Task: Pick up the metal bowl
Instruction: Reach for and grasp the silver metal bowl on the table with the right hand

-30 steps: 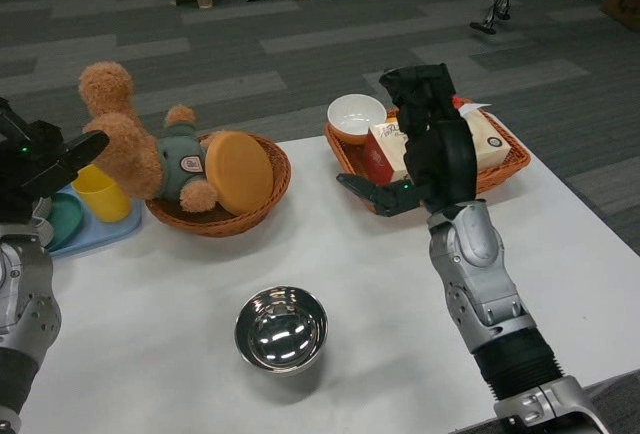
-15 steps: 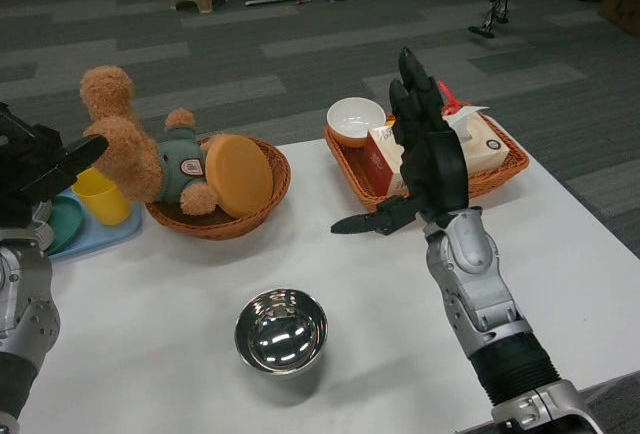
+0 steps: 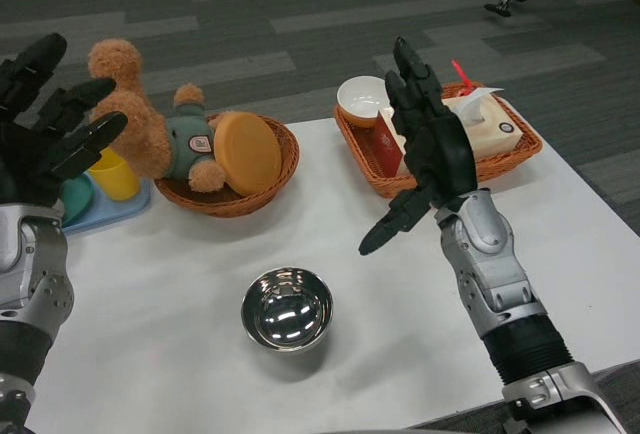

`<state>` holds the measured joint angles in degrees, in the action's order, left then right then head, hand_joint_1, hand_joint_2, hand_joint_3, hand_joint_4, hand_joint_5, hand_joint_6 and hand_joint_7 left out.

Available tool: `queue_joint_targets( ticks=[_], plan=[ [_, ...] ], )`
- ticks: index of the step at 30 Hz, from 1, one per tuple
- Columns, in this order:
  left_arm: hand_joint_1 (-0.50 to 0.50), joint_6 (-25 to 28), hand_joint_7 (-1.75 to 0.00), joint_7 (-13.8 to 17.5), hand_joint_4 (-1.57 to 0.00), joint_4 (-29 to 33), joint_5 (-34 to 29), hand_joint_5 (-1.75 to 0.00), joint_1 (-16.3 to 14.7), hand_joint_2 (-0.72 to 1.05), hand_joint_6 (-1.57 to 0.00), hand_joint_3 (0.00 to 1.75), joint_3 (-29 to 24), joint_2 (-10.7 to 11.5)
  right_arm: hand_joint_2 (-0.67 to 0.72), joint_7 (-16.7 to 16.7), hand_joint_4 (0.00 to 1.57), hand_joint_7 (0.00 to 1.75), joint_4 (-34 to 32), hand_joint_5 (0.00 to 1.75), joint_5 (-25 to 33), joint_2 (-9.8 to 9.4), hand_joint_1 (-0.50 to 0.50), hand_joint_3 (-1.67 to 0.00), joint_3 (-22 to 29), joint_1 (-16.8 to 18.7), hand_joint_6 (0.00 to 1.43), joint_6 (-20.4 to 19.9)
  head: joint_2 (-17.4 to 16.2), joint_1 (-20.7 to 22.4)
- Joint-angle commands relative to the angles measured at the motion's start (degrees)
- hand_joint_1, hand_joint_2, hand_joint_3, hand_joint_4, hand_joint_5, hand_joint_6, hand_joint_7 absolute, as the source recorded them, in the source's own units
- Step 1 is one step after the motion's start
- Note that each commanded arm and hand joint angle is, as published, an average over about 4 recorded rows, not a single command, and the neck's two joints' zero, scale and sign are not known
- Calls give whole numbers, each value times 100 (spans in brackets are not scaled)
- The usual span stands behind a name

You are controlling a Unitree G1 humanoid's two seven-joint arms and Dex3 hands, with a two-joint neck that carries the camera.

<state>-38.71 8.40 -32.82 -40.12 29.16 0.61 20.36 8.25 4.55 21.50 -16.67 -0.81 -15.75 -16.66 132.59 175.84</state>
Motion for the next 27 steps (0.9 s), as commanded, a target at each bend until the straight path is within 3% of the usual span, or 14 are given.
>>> queue_joint_targets(
  ticks=[1,7,15,22,27],
  plan=[
    [-30,219,0,329,-17,8,-224,0,-129,69,-17,9,84,157,47,379,0,0,-147,0,218,-113,-38,-8,77,42,0,484,-67,26],
    [-48,626,0,704,-4,143,-136,0,-446,76,-3,9,91,251,42,821,0,0,-314,0,315,-210,-32,-8,189,187,0,1097,-235,17],
    [-50,575,0,922,0,197,97,0,-881,58,0,9,269,302,41,968,0,0,-257,0,-6,-284,-25,-8,182,244,0,1367,-416,6],
    [-50,13,0,917,0,184,536,0,-1338,38,0,9,352,258,41,1030,0,0,99,0,-669,-236,-21,-8,59,257,0,1258,-488,54],
    [-50,-475,0,906,0,44,800,0,-1496,18,0,9,425,165,41,907,0,0,670,0,-799,-245,-21,-8,-433,257,0,631,-508,63]
  ],
)
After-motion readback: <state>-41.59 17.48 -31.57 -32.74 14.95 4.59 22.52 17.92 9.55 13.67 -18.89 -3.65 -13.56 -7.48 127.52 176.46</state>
